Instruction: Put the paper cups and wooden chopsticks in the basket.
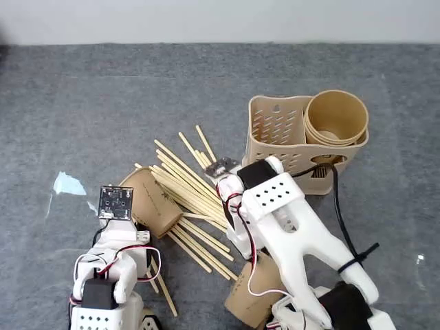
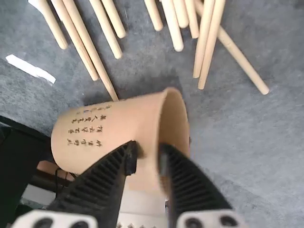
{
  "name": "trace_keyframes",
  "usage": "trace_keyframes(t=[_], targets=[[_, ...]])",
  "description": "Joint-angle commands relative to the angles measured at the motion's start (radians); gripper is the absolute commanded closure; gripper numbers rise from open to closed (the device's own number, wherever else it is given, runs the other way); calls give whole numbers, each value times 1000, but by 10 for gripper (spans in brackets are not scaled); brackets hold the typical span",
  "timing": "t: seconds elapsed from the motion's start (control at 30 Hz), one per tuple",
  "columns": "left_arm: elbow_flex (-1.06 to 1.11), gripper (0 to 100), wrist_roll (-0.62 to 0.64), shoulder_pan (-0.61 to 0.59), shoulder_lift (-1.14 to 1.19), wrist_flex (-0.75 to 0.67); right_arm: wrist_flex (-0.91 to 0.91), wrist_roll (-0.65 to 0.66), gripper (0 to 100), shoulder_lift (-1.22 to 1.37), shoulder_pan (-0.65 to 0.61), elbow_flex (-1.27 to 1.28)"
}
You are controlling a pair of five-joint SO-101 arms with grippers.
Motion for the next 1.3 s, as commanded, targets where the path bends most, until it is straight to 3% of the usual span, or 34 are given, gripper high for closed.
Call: trace_keyframes(t=[0.0,0.5,0.87,1.27], targets=[[-7,987,3,0,-11,6,38,14,993,-1,-7,-97],[-7,987,3,0,-11,6,45,14,991,-12,-12,-307],[-7,987,3,0,-11,6,45,57,991,-286,-13,-448],[-7,987,3,0,-11,6,38,77,991,-394,-2,-879]])
